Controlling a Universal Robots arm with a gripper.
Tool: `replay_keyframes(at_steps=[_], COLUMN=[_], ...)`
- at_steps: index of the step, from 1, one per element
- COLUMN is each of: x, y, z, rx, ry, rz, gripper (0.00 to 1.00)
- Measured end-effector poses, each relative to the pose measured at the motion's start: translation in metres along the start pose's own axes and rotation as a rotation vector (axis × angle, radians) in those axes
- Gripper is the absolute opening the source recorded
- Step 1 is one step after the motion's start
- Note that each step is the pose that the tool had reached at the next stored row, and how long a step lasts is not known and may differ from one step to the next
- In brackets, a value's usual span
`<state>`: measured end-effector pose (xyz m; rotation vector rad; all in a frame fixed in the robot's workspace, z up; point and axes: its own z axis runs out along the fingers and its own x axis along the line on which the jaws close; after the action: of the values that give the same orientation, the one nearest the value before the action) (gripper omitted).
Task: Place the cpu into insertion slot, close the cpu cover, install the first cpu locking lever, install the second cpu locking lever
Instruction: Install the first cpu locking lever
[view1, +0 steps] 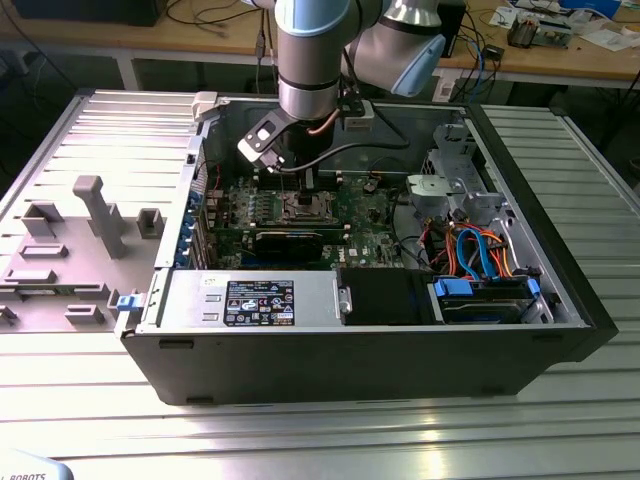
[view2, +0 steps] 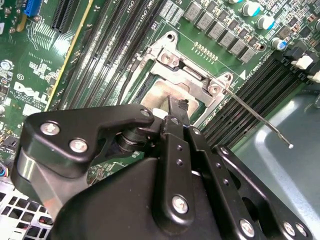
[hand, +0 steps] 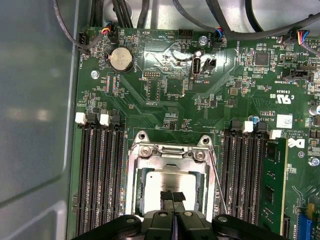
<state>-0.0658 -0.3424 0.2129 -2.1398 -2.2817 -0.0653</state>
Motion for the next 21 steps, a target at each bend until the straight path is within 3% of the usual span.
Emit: replay_keyframes(at_steps=[8,21], x=[0.0001,0.0008], y=[0.0003,0.0006], z=[-0.0006,-0.0203], rx=[0.0,-0.0001], ry=[0.0,0.0001], rz=[0.0,0.0], gripper=[0.11,0.11])
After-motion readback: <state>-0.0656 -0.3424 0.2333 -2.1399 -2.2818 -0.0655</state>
